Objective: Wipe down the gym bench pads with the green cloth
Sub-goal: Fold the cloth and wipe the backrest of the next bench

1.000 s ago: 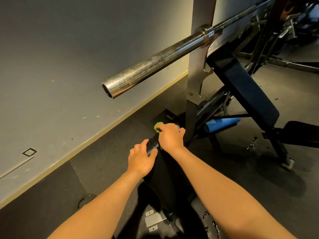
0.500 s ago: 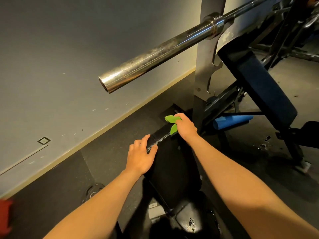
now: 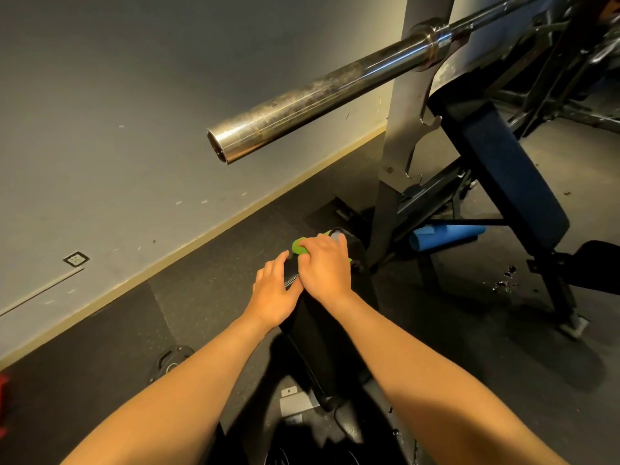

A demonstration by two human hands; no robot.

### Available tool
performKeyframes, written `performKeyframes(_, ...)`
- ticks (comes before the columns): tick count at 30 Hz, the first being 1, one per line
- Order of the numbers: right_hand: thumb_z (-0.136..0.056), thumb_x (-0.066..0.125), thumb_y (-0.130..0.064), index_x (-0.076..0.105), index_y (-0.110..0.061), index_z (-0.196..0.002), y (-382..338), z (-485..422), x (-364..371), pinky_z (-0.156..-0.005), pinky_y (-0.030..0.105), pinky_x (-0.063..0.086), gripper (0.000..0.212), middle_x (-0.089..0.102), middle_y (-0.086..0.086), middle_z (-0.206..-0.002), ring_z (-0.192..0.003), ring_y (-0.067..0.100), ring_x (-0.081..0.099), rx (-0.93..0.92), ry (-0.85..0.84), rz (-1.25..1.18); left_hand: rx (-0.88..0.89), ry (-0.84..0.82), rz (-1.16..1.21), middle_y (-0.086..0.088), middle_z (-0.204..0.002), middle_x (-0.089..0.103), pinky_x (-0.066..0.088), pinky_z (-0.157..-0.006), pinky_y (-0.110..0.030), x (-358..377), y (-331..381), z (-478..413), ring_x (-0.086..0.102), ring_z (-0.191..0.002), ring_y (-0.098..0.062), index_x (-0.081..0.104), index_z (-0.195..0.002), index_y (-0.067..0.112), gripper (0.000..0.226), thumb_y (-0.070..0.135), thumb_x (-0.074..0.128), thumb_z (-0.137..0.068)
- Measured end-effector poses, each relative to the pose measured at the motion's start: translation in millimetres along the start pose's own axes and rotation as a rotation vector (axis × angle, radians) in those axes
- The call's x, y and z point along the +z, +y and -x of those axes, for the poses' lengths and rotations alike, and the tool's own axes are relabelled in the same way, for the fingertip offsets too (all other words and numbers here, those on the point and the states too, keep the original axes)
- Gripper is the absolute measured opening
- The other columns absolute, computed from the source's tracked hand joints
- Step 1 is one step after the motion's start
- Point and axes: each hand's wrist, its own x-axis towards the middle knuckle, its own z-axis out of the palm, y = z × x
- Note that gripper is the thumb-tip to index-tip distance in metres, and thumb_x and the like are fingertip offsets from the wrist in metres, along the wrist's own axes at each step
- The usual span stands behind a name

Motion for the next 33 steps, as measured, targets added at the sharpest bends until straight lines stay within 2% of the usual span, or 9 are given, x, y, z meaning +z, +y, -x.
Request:
performKeyframes(4,-0.093,0.042,-0.021,0.071,-0.027,-0.112,-20,28,7,-0.116,0.040,0.027,0.035,0.068,-0.012,-0.109,-0.108,0.004,0.053,-0.122,-0.090,-0.064,0.031,-0.031,0.238,0.012,-0.144,0.044,0.035,-0.115,-0.049,-6,-18,7,0.038,-0.136,-0.016,0.032,-0.140,0.050,0.062,0.040,0.064,-0.088)
performKeyframes(8,-0.094,0.043,-0.014,0.060,-0.027,-0.133,-8,31,-4,-0.124,0.039,0.007,0.045,0.059,-0.008,-0.136,-0.137,0.011,0.040,-0.193,-0.206,-0.050,0.001,-0.022,0.327,0.008,-0.147,0.037,0.039,-0.114,-0.043,-4,-28,14,0.042,-0.134,-0.012,0.027,-0.150,0.036,0.075,0.036,0.072,-0.090)
performKeyframes(13,-0.099,0.040,-0.014,0.060,-0.024,-0.134,2,-8,-15,-0.123,0.041,0.004,0.042,0.057,0.001,-0.141,-0.144,0.017,0.033,0.119,-0.155,0.038,-0.009,-0.047,0.300,0.004,-0.156,0.030,0.036,-0.115,-0.037,-9,-36,11,0.036,-0.140,-0.014,0.018,-0.157,0.028,0.090,0.045,0.073,-0.088)
performKeyframes(16,-0.098,0.040,-0.016,0.068,-0.026,-0.123,-16,-2,-5,-0.124,0.042,0.004,0.039,0.060,-0.001,-0.135,-0.141,0.017,0.036,0.205,-0.101,0.029,0.028,-0.035,0.301,0.005,-0.151,0.033,0.038,-0.113,-0.035,-8,-41,7,0.038,-0.138,-0.013,0.024,-0.155,0.028,0.088,0.045,0.075,-0.086)
performKeyframes(19,-0.097,0.040,-0.020,0.073,-0.026,-0.111,-42,21,7,-0.124,0.041,0.005,0.037,0.067,-0.007,-0.118,-0.123,0.013,0.050,0.171,-0.041,-0.071,0.118,-0.008,0.277,0.009,-0.135,0.041,0.042,-0.101,-0.028,-6,-48,-1,0.045,-0.128,-0.013,0.038,-0.146,0.027,0.075,0.036,0.079,-0.083)
performKeyframes(22,-0.098,0.040,-0.026,0.071,-0.027,-0.114,-55,38,22,-0.123,0.038,0.008,0.035,0.068,-0.008,-0.117,-0.120,0.010,0.052,0.067,-0.009,-0.025,0.200,0.037,0.260,0.008,-0.131,0.045,0.040,-0.097,-0.026,-4,-51,-7,0.045,-0.126,-0.013,0.046,-0.136,0.026,0.063,0.026,0.077,-0.082)
performKeyframes(25,-0.098,0.042,-0.028,0.070,-0.028,-0.117,-45,34,22,-0.123,0.037,0.011,0.034,0.069,-0.011,-0.119,-0.119,0.007,0.054,0.015,0.017,-0.005,0.236,0.070,0.280,0.011,-0.130,0.045,0.040,-0.096,-0.025,-1,-51,-6,0.043,-0.124,-0.008,0.045,-0.137,0.027,0.066,0.032,0.080,-0.080)
performKeyframes(27,-0.096,0.043,-0.027,0.069,-0.028,-0.115,-34,22,15,-0.123,0.039,0.012,0.032,0.070,-0.010,-0.113,-0.114,0.008,0.057,0.049,0.041,0.000,0.265,0.111,0.274,0.011,-0.127,0.048,0.041,-0.095,-0.024,0,-51,-10,0.045,-0.121,-0.007,0.048,-0.135,0.026,0.066,0.040,0.079,-0.078)
performKeyframes(33,-0.095,0.043,-0.025,0.069,-0.024,-0.108,-21,19,36,-0.121,0.038,0.019,0.030,0.070,-0.007,-0.098,-0.098,0.010,0.059,0.037,0.234,-0.027,0.337,0.237,0.329,0.010,-0.119,0.054,0.039,-0.084,-0.016,14,-61,-18,0.051,-0.111,-0.008,0.055,-0.126,0.022,0.056,0.035,0.080,-0.077)
